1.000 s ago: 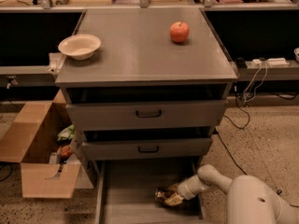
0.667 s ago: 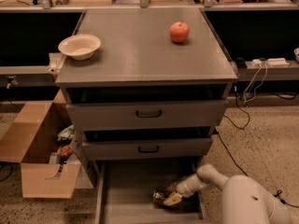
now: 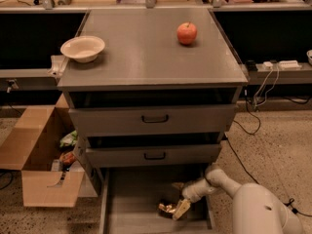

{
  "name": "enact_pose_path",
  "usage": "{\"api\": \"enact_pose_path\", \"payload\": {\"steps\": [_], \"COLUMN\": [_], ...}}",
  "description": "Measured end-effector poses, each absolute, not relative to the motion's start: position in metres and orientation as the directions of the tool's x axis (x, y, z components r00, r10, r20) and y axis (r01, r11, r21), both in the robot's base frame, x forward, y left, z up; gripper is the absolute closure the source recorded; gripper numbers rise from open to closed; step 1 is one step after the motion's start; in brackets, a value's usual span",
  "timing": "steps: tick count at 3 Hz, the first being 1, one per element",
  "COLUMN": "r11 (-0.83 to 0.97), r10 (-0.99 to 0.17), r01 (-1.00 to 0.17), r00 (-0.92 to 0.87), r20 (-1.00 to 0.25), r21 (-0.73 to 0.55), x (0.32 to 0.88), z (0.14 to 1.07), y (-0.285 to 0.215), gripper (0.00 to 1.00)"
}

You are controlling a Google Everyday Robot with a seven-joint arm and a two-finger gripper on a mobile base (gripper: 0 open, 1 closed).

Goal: Place orange can into bottom drawer

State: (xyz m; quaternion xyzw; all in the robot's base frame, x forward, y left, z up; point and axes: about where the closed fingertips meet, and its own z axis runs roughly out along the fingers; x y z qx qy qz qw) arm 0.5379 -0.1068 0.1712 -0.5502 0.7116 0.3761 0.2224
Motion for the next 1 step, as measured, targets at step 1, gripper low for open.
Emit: {"api": "enact_pose_path", "payload": {"steps": [1], "r11": [-0.004], "r10": [-0.525], "r01": [-0.975], "r00": [-0.186], "r20": [-0.830], "r21": [0.221], "x": [0.5333], "z": [0.2214], "y": [-0.0970], "gripper": [0.00]}}
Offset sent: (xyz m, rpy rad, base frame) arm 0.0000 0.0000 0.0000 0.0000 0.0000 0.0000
